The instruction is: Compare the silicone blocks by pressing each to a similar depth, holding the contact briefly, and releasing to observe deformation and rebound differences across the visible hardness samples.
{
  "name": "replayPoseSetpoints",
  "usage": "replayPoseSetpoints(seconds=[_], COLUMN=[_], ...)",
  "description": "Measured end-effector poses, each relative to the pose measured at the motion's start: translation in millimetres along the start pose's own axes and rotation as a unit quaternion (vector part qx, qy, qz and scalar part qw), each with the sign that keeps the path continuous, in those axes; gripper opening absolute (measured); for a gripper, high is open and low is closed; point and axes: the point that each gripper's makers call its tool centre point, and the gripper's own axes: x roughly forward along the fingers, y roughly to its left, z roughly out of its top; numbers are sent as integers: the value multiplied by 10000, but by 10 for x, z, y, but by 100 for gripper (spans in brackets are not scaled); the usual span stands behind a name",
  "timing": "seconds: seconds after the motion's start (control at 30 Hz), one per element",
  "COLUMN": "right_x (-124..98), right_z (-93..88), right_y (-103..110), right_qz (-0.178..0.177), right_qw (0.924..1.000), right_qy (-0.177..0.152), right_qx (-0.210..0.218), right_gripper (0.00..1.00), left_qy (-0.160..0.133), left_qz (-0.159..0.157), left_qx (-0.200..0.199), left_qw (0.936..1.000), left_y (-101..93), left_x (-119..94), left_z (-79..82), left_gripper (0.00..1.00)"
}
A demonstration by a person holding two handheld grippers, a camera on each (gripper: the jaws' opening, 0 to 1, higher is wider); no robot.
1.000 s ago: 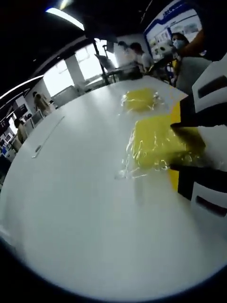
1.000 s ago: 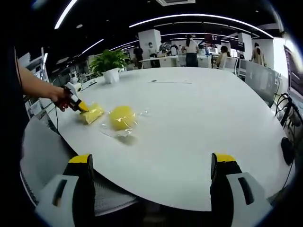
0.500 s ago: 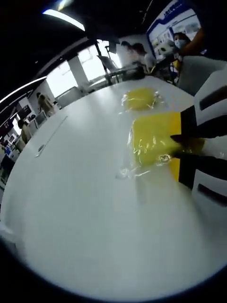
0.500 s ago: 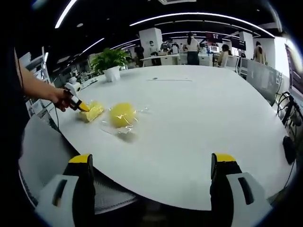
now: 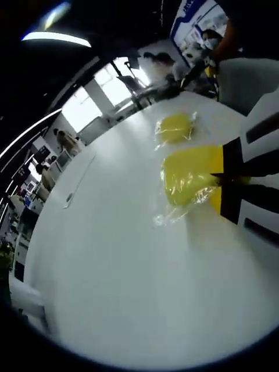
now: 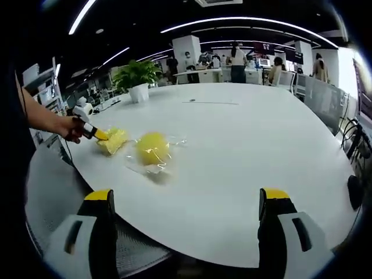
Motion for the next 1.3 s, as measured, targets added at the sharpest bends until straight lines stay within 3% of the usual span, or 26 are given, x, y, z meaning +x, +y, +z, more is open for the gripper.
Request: replayPoseSetpoints(seconds=[0.2,0.3,0.33,0.47,0.6,0.7,0.77,0.93,1.1,1.3], right_x=[-21,-50,-53,-71,-110,-120,-121,-122,-168,-217], right_z=[1,28,33,102,293,420,497,681,1058,1435], right_y=[42,60,63,65,104,155,191,291,449,746], right_qz=[24,14,14,14,44,104,166,369,630,1136], right_qw=[10000,9999,9999,9999,9994,9990,9985,9970,9923,9848], right_qy=[28,1,-2,-83,-282,-368,-426,-618,-1017,-1221], right_qx=[-70,-120,-124,-113,-173,-245,-296,-285,-313,-479], right_gripper=[97,97,97,97,97,97,97,97,97,97], left_qy=[-334,-698,-785,-1080,-1590,-1814,-1872,-2180,-2380,-2698], left_qz=[5,103,-28,-51,-162,-225,-253,-340,-424,-604], left_qx=[223,365,387,705,1010,1246,1301,1621,1841,2012], left_qw=[9992,9968,9962,9916,9820,9752,9733,9618,9527,9397], left_y=[-23,-43,-93,-220,-436,-585,-639,-838,-1033,-1297], left_x=[-102,-208,-230,-343,-531,-682,-738,-922,-1076,-1235], left_z=[57,208,248,412,640,754,791,972,1118,1279], left_gripper=[0,0,0,0,0,0,0,0,0,0])
